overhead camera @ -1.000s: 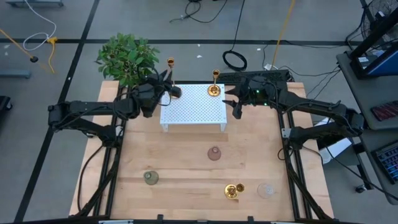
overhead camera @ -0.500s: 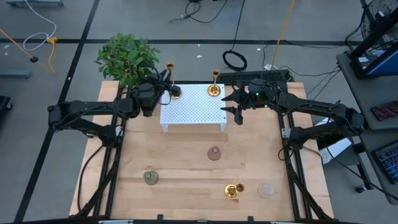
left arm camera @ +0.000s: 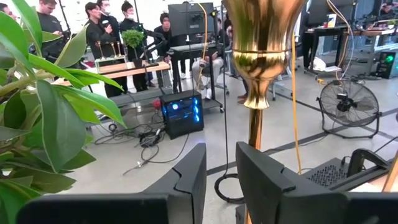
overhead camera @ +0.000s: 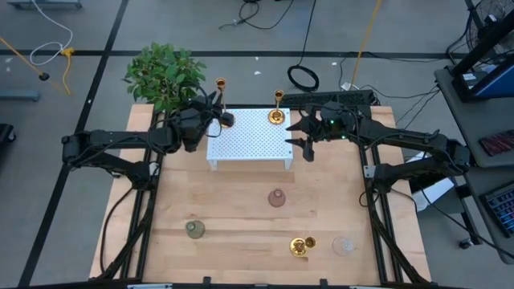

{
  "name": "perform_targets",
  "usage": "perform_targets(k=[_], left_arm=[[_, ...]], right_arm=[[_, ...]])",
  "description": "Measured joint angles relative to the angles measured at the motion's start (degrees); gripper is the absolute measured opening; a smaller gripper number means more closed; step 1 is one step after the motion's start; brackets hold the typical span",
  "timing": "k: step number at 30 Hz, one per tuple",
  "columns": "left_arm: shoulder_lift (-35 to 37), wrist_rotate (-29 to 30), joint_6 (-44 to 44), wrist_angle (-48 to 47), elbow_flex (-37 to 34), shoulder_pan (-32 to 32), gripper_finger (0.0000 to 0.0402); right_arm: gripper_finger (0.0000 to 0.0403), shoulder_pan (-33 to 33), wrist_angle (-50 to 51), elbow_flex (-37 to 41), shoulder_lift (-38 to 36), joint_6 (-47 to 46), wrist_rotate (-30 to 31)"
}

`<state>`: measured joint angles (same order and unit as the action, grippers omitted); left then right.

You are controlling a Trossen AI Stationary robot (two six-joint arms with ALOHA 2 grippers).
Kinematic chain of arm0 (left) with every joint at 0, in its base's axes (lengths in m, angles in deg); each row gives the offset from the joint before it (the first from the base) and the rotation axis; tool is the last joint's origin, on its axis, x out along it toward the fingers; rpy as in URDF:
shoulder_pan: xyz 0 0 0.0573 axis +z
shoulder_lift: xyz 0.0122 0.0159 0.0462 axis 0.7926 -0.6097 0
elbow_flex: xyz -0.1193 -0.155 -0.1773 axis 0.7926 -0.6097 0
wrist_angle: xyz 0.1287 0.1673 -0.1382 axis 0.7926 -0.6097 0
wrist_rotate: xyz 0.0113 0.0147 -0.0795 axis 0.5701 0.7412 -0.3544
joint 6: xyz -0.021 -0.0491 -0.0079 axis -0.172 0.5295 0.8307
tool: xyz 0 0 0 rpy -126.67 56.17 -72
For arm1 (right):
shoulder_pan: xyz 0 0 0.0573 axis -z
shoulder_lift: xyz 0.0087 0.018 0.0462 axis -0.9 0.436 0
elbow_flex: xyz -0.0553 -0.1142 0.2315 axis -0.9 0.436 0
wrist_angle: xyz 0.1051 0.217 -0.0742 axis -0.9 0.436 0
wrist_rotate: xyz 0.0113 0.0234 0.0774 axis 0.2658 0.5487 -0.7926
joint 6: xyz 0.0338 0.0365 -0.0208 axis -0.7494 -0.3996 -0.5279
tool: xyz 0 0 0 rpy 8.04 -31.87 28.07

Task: Pick & Place candle stick holders
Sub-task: Put the gold candle holder on the shelf

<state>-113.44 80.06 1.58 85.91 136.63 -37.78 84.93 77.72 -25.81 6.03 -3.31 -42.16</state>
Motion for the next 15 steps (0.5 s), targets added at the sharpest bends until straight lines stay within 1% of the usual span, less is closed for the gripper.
perform_targets(k=[2,5,8,10,12,15], left_arm=[[0.0,0.2,0.0,0.0,0.0,0.0,0.0090],[0.5,2.3,-1.6,-0.3,0.0,-0.1,0.0091],[0.6,3.5,-2.7,-0.2,0.0,-0.8,0.0100],[0.5,3.5,-3.0,-0.5,0.0,-1.6,0.0109],[0.5,3.7,-3.9,-0.4,0.0,-2.5,0.0119],[0.5,7.0,-4.4,-1.3,0.0,-4.1,0.0134]], right_arm=[[0.0188,0.0,0.8,0.0,0.0,0.0,-0.1],[0.0188,0.0,3.0,0.0,-0.7,0.8,-0.2],[0.0188,-0.4,4.4,0.0,-1.7,1.6,-0.4],[0.0187,-0.8,4.7,0.0,-2.4,1.8,-2.6],[0.0187,-1.2,4.7,0.0,-3.4,2.2,-6.3],[0.0187,-2.2,5.0,0.0,-4.5,2.1,-11.0]])
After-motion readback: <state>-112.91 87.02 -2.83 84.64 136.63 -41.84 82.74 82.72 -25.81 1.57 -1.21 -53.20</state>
